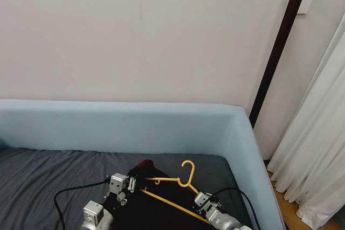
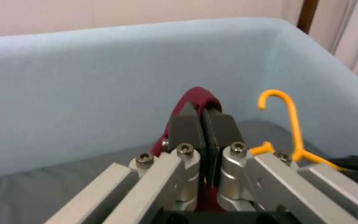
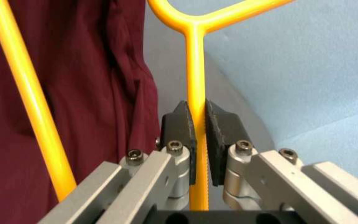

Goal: Pick up the clothes from the sofa and hang them on the clothes hanger.

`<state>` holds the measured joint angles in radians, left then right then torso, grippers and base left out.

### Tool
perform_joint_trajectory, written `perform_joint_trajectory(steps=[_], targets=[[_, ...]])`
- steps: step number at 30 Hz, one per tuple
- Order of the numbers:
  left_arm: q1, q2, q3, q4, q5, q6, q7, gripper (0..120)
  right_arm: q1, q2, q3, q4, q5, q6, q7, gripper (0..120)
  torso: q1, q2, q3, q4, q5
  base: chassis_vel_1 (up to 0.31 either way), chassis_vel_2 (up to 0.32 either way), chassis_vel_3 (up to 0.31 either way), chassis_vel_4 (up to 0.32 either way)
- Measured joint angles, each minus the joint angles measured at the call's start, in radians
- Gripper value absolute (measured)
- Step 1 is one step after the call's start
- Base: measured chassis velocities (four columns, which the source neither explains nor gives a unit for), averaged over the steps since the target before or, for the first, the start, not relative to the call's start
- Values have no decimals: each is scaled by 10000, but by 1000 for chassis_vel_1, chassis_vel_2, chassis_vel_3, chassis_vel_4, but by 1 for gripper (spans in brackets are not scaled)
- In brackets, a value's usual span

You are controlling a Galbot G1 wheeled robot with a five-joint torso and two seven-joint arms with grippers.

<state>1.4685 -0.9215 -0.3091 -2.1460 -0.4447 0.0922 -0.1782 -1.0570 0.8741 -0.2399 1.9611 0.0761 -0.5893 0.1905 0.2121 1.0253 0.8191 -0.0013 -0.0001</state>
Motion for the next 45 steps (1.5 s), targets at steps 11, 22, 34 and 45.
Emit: perform_joint_trajectory(steps=[11,22,34,45], targets=[[1551,-335,463,-1359,765,-154,13,0,1043,539,-497,-1241,-105,-472,507,4,0,0,0,-1,1,0,0,0,0],[2070,-422,810,-1173,1674,-633,261,0,1325,122,-24,-524,-224,530,616,4,0,0,0,-1,1,0,0,0,0],[1365,-595,933,-1057,1402,-746,272,0,1221,-31,188,-198,-1474,1378,448,4,0,0,-1,-2,-1,0,0,0,0],[851,-135,406,-1291,1012,-476,285,0,1036,378,-44,-1820,-3896,2670,62,4,1,0,0,-1,1,0,0,0,0]])
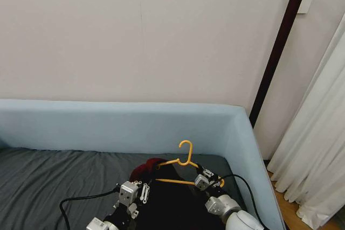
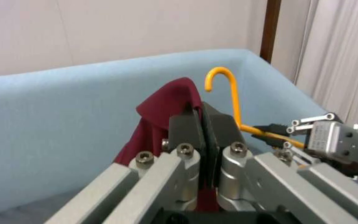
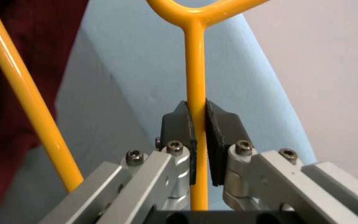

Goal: Pick up the clothes from the sofa and hang them on the clothes hanger.

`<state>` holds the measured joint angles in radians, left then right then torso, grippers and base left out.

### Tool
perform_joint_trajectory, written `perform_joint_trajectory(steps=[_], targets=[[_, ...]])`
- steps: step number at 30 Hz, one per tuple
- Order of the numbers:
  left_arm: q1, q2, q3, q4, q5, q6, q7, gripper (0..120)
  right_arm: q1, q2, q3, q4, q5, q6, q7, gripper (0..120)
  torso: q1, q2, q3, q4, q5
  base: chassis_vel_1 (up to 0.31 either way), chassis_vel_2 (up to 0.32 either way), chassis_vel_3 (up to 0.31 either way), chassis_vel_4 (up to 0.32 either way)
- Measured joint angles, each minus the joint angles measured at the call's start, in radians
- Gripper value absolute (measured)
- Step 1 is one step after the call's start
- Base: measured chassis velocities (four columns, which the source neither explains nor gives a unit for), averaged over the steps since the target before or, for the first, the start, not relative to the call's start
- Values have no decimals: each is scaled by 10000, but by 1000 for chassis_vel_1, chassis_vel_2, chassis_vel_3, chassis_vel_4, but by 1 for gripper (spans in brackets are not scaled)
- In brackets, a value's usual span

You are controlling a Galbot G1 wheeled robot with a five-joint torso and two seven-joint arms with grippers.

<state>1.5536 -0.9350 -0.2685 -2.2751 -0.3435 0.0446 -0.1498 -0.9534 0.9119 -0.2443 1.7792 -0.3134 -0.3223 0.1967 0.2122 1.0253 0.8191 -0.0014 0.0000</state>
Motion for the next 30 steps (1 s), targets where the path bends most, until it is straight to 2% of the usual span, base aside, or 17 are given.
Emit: perform_joint_trajectory(steps=[6,11,15,25,30], targets=[[-128,30,17,258,2,110,-16,0,27,-91,138,-142,-357,319,-280,4,0,0,0,0,-2,0,0,0,0],[-542,-18,301,661,33,154,-13,0,52,-141,283,13,-183,1391,-825,4,0,0,0,0,-1,0,0,0,0],[-714,-49,536,711,67,203,-5,0,106,-120,388,76,-331,1860,-956,4,0,0,0,-1,-1,0,0,0,0],[-378,-52,755,679,588,90,204,0,277,173,472,21,140,2387,-520,4,0,0,0,0,0,0,0,0,0],[-206,-49,605,613,694,-66,252,0,282,476,581,128,818,3199,-305,4,0,0,0,1,-1,0,0,0,0]])
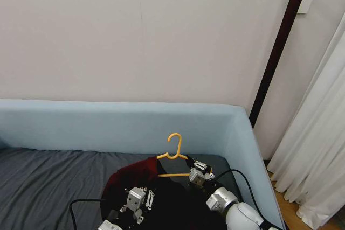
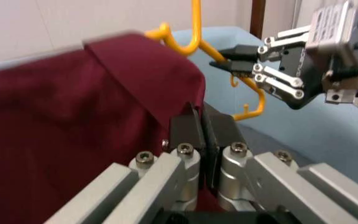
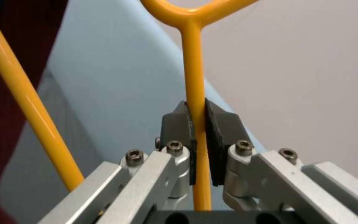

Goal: Pick up the clothes from the sofa and hang them on the clothes hanger.

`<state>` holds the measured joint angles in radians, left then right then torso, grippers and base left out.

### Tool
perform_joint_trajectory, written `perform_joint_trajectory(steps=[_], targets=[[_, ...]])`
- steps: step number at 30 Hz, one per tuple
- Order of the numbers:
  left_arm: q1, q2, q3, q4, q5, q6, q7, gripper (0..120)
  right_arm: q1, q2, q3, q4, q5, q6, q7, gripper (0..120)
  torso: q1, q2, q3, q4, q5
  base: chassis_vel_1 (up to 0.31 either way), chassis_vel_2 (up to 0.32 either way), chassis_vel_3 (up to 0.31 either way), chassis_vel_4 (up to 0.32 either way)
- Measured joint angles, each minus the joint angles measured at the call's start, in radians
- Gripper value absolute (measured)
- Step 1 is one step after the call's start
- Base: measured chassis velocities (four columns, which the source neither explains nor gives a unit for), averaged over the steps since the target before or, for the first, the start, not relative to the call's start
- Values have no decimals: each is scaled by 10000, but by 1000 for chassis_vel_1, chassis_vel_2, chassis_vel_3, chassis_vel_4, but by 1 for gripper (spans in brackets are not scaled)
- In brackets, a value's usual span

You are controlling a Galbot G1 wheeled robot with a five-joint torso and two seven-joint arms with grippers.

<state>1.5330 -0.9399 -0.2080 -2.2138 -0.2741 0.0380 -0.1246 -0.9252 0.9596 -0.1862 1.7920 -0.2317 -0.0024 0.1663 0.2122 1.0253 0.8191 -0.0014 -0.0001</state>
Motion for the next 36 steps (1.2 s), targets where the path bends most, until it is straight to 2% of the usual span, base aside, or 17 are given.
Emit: perform_joint_trajectory(steps=[6,7,9,11,15,17,19,21,23,25,27,29,31,32,33,34,36], targets=[[300,18,-247,-167,124,-538,-14,1,-140,220,71,195,220,560,327,4,0,0,0,-1,-1,0,0,0,0],[441,11,-312,-241,203,-675,-14,8,-164,281,98,195,220,630,453,4,0,0,0,-1,-1,0,0,0,0],[487,7,-335,-262,239,-724,-13,10,-171,305,106,194,214,651,501,4,0,0,0,-1,-1,0,0,0,0],[802,-10,-493,-340,718,-1225,23,21,-200,488,272,59,0,794,836,4,-1,0,-1,0,1,0,0,0,0],[977,14,-575,-331,1134,-1725,230,29,-274,674,531,-105,-289,894,1033,4,0,0,0,1,1,0,0,0,0],[1208,101,-696,-248,1476,-2372,491,43,-356,870,821,-293,-508,955,1168,4,0,0,0,-3,-1,0,0,0,0],[1230,110,-709,-241,1495,-2413,500,43,-359,877,828,-304,-518,959,1170,4,0,0,0,-3,-1,0,0,0,0],[1463,260,-900,-176,1652,-2744,554,51,-387,1028,956,-511,-772,1089,1212,4,0,0,0,1,-1,0,0,0,0],[1839,617,-1362,-211,1609,-3201,605,65,-429,1227,1101,-771,-1195,1294,1289,4,0,0,0,0,-1,0,0,0,0],[1877,669,-1426,-229,1569,-3247,620,67,-434,1249,1113,-795,-1243,1312,1299,4,0,0,0,0,-1,0,0,0,0],[2075,1035,-2050,-397,1006,-3632,894,74,-455,1346,1160,-895,-1487,1379,1349,4,0,0,0,1,-1,0,0,0,0],[2135,1663,-2969,-622,-113,-3894,1436,86,-476,1468,1233,-1046,-1878,1519,1375,4,0,0,-1,1,-1,0,0,0,0],[2111,1853,-3193,-645,-440,-3917,1583,88,-479,1500,1256,-1088,-1984,1559,1380,4,0,0,0,1,-1,0,0,0,0],[1932,2459,-3730,-624,-1501,-3926,2109,94,-486,1579,1313,-1187,-2258,1676,1393,4,0,0,-1,1,0,0,0,0,0],[1711,2873,-3952,-492,-2145,-3914,2441,98,-493,1621,1337,-1246,-2405,1738,1405,4,-1,0,0,3,-2,0,0,0,0],[1711,2873,-3952,-492,-2145,-3914,2441,98,-493,1621,1337,-1246,-2405,1738,1405,4,-1,0,0,3,-2,0,0,0,0],[1394,3398,-4145,-255,-2844,-3780,2849,104,-504,1662,1364,-1300,-2575,1803,1422,4,0,0,0,0,-1,0,0,0,0]])
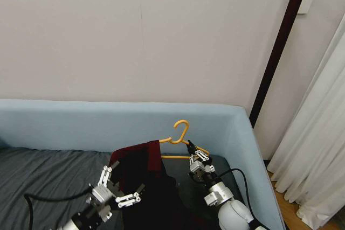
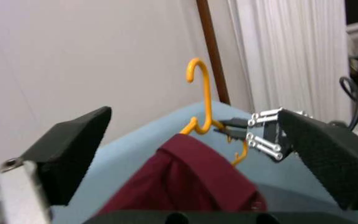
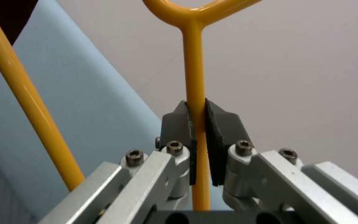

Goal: Pick up the clothes from the sofa and hang them on the clothes hanger.

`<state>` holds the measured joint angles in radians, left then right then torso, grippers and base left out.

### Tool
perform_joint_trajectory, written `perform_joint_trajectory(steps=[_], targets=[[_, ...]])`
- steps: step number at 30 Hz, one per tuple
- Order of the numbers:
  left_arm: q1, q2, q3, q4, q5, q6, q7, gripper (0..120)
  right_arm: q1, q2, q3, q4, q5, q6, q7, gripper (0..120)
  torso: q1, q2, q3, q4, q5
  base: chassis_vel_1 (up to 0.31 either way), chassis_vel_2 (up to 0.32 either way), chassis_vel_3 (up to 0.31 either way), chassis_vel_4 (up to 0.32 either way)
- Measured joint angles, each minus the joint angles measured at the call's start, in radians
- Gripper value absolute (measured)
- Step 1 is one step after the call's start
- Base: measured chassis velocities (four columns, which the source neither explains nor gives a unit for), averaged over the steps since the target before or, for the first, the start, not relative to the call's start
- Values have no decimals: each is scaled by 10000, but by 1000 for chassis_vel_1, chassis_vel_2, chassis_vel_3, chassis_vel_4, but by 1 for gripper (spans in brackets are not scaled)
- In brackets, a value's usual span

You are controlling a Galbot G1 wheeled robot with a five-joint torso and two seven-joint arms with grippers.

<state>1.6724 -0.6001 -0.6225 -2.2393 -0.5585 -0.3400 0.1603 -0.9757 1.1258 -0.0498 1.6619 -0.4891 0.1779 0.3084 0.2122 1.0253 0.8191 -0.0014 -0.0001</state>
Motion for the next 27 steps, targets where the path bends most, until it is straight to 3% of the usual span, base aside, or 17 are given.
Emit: perform_joint_trajectory(steps=[1,3,4,5,7,18,21,27], targets=[[-579,888,-136,470,-1062,469,566,108,-19,44,11,-32,-200,42,37,4,1,0,0,-6,1,0,0,0,0],[-720,1087,-131,604,-1329,586,731,109,-25,56,12,-40,-245,51,50,4,1,0,1,-5,0,0,0,0,0],[-1162,1720,-9,1045,-2166,1023,1108,111,-24,110,22,-82,-439,100,87,4,1,0,1,-6,2,0,0,0,0],[-1206,1781,7,1089,-2260,1069,1153,111,-22,122,22,-93,-465,108,91,4,1,0,0,-7,2,0,0,0,0],[-2036,2464,409,1730,-3324,1755,2213,114,50,314,35,-315,-895,260,122,4,1,0,1,3,-1,0,0,0,0],[-3401,3086,718,2796,-4617,3600,4709,112,289,586,-331,-963,-1475,580,323,4,1,0,1,-1,-1,0,0,0,0],[-3786,3258,877,3317,-4641,4012,5437,103,307,665,-347,-1087,-1767,726,404,4,1,0,1,0,0,0,0,0,0],[-4348,3230,1381,3930,-4694,4556,5374,100,311,838,-278,-1011,-2272,868,451,4,1,0,0,0,-1,0,0,0,0]])
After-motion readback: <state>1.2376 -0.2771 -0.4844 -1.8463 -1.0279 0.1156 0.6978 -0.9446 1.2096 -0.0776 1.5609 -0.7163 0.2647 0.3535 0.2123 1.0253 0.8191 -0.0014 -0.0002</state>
